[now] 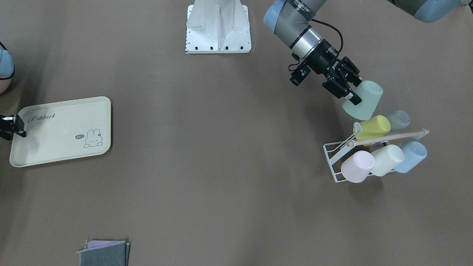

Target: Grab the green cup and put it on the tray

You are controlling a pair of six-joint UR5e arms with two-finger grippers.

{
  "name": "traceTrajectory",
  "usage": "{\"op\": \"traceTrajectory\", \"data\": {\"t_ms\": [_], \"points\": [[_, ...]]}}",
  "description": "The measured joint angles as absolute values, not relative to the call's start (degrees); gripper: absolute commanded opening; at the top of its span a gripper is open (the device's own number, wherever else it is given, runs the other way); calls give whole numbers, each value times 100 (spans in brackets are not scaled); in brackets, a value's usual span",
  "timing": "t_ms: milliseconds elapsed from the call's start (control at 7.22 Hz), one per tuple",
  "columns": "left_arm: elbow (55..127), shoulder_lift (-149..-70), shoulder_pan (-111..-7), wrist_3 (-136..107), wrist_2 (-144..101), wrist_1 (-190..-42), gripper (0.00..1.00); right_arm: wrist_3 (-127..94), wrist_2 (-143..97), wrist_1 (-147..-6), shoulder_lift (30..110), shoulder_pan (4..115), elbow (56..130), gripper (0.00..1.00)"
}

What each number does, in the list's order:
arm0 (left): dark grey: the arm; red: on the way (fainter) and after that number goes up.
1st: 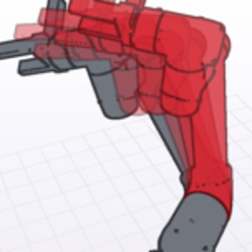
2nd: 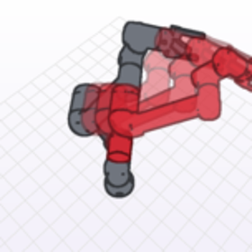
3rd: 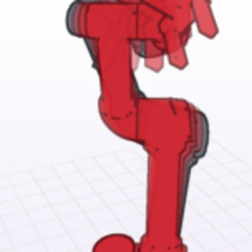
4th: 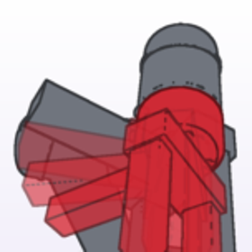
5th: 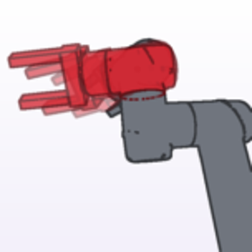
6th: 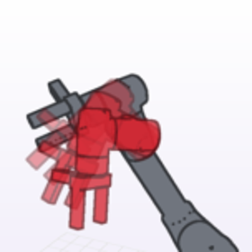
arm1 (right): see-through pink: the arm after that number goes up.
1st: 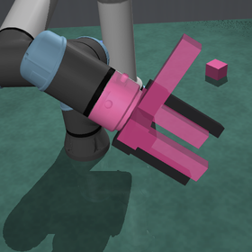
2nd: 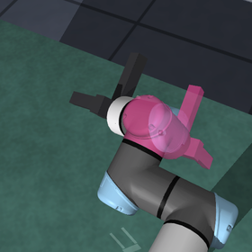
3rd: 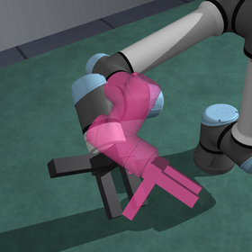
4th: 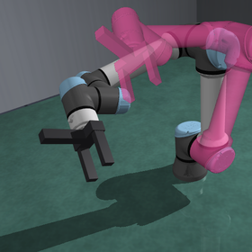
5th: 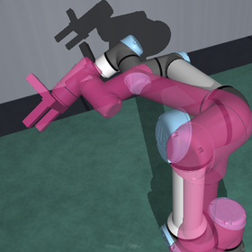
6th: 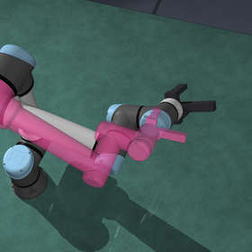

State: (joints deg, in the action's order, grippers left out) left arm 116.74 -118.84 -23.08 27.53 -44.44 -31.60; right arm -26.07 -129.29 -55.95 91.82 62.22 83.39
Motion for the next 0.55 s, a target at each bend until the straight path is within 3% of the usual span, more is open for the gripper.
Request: {"op": "traceTrajectory", "data": {"t_ms": [554], "points": [[11706, -11887, -2333, 2759, -4518, -3173, 0, -2606, -13403, -5612, 9134, 6316, 8355, 0]]}}
